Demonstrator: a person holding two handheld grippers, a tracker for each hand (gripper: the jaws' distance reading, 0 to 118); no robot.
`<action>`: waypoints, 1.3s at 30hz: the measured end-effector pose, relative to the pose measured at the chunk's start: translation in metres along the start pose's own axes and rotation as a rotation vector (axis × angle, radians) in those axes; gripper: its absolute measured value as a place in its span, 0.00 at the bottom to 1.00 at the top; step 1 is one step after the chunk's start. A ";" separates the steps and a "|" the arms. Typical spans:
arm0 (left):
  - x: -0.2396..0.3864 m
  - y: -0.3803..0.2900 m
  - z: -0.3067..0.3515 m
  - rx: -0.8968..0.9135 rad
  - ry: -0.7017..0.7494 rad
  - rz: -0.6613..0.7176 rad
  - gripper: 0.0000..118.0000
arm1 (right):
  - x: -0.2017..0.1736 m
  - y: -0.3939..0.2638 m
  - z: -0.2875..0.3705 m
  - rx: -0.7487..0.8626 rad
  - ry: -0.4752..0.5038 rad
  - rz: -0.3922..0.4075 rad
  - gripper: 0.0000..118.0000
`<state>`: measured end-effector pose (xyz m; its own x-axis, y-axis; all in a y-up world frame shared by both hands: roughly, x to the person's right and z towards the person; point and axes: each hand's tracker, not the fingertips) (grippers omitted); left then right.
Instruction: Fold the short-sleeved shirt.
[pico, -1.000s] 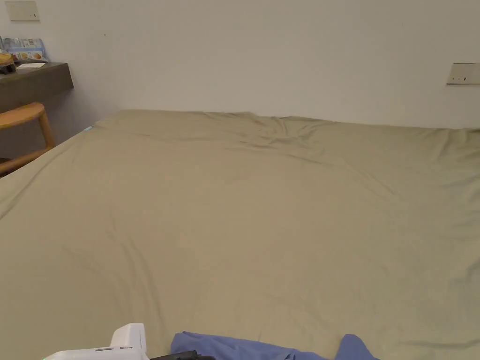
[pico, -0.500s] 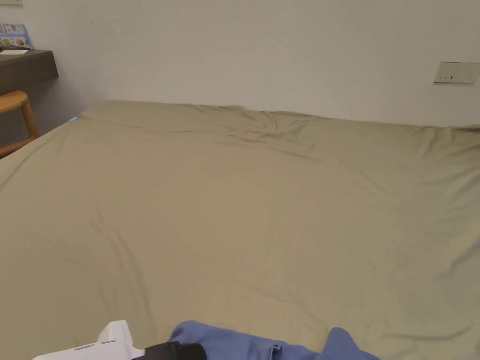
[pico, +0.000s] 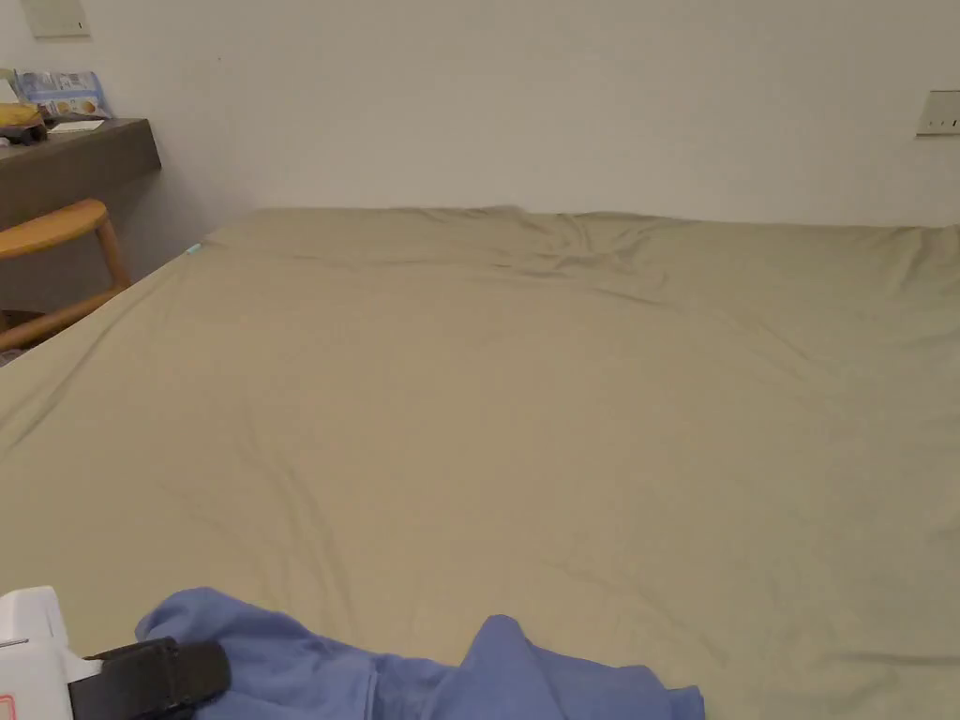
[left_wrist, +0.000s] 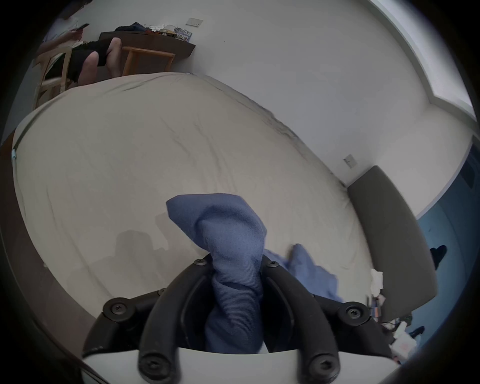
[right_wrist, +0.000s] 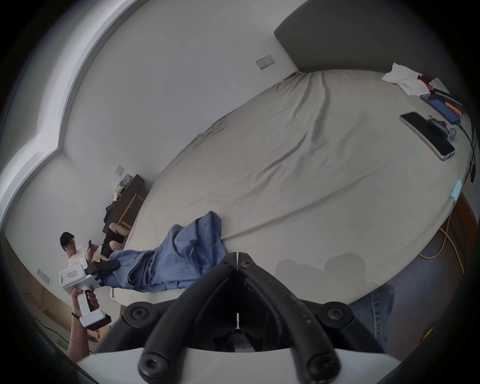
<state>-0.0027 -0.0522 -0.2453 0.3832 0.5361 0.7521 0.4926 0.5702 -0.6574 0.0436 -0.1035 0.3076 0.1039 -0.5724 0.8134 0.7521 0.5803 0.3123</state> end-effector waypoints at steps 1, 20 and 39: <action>0.010 -0.001 0.000 0.006 -0.051 0.018 0.22 | 0.000 -0.002 -0.003 -0.009 0.009 0.000 0.02; 0.185 -0.086 -0.128 -0.238 -0.171 -0.447 0.22 | 0.054 0.002 0.069 0.123 -0.151 -0.105 0.02; 0.212 -0.089 -0.071 -0.193 -0.418 -0.403 0.03 | 0.059 -0.007 0.047 0.057 -0.120 -0.122 0.02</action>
<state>0.0903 -0.0333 -0.0240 -0.1825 0.5226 0.8328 0.6831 0.6766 -0.2749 0.0140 -0.1141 0.3766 -0.0673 -0.5691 0.8195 0.7160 0.5444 0.4369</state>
